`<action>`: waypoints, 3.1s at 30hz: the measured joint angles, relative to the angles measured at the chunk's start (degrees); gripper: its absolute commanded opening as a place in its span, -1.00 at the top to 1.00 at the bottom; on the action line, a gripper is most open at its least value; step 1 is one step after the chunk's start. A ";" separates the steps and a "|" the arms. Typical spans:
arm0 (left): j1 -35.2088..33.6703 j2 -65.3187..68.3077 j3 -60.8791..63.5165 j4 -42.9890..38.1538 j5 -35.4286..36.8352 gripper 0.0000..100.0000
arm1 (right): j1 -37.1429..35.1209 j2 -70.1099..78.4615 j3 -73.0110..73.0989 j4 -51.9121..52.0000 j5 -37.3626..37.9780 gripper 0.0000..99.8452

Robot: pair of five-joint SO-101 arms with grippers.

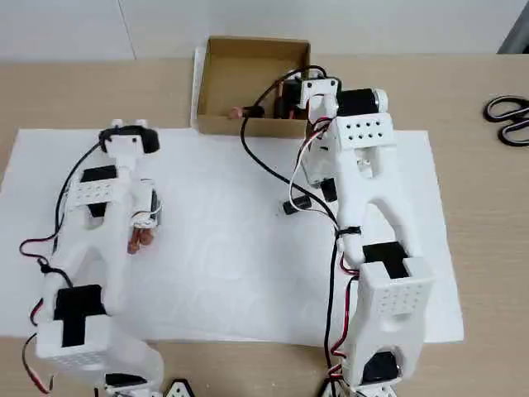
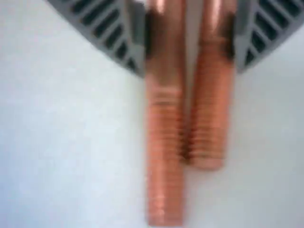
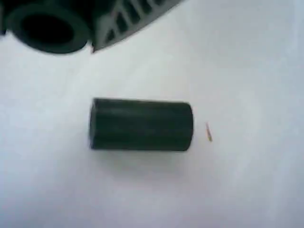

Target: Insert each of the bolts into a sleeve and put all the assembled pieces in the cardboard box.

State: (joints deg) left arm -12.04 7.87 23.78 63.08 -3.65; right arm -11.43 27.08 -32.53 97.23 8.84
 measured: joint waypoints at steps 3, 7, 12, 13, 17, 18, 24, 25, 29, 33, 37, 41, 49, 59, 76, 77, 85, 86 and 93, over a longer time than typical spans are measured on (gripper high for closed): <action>1.58 0.18 -0.26 0.00 0.00 0.99 | 0.00 0.00 0.00 0.00 0.00 0.89; 3.52 0.35 -2.46 1.67 -0.09 0.99 | 0.00 0.00 0.00 0.00 0.00 0.89; 7.47 0.70 -7.30 7.65 -6.77 0.99 | 0.00 0.00 0.00 0.00 0.00 0.89; 7.91 0.62 -8.44 8.62 -8.53 0.99 | 0.09 0.00 0.00 0.00 0.00 0.89; 10.29 0.62 -10.73 13.01 -18.81 0.99 | 0.09 0.00 0.00 0.00 0.00 0.89; 10.64 0.62 -11.16 13.89 -20.92 0.99 | 0.00 0.00 0.00 0.00 0.00 0.89; 13.80 0.62 -11.69 17.49 -30.24 0.99 | 0.18 0.00 0.00 0.00 0.00 0.89; 14.15 0.62 -11.69 18.02 -31.74 0.99 | 0.09 0.00 0.00 0.00 0.00 0.89; 14.77 0.62 -12.84 19.52 -34.20 0.99 | 0.09 0.00 0.00 0.00 0.00 0.89; 12.92 0.62 -16.09 20.22 -30.15 0.99 | 0.09 0.00 0.00 0.00 0.00 0.89; 10.73 0.62 -19.25 20.22 -23.21 0.99 | 0.09 0.00 0.00 0.00 0.00 0.89; 8.79 1.67 -19.96 20.22 -20.13 0.98 | 0.00 0.00 0.00 0.00 0.00 0.89; 8.44 6.95 -19.96 19.96 -17.14 0.96 | 0.00 0.00 0.00 0.00 0.00 0.89; 8.44 10.64 -19.96 18.99 -15.12 0.87 | 0.00 0.00 0.00 0.00 0.00 0.89; 9.93 16.35 -23.21 20.04 -15.56 0.99 | 0.18 0.00 0.00 0.00 0.00 0.89; 10.20 16.18 -23.74 20.75 -15.74 0.99 | 0.53 0.00 0.00 0.00 0.00 0.89; 14.24 7.82 -24.88 23.12 -24.53 0.99 | 4.66 -12.22 0.00 0.00 0.00 0.89; 14.42 7.12 -24.88 23.12 -26.99 0.99 | 5.19 -14.15 0.00 0.00 0.00 0.89; 15.65 6.77 -24.88 23.12 -43.96 0.99 | 11.08 -25.14 0.00 0.09 0.35 0.89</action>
State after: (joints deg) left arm 3.60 14.64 -1.10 86.20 -47.60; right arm -0.35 1.93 -32.53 97.32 9.19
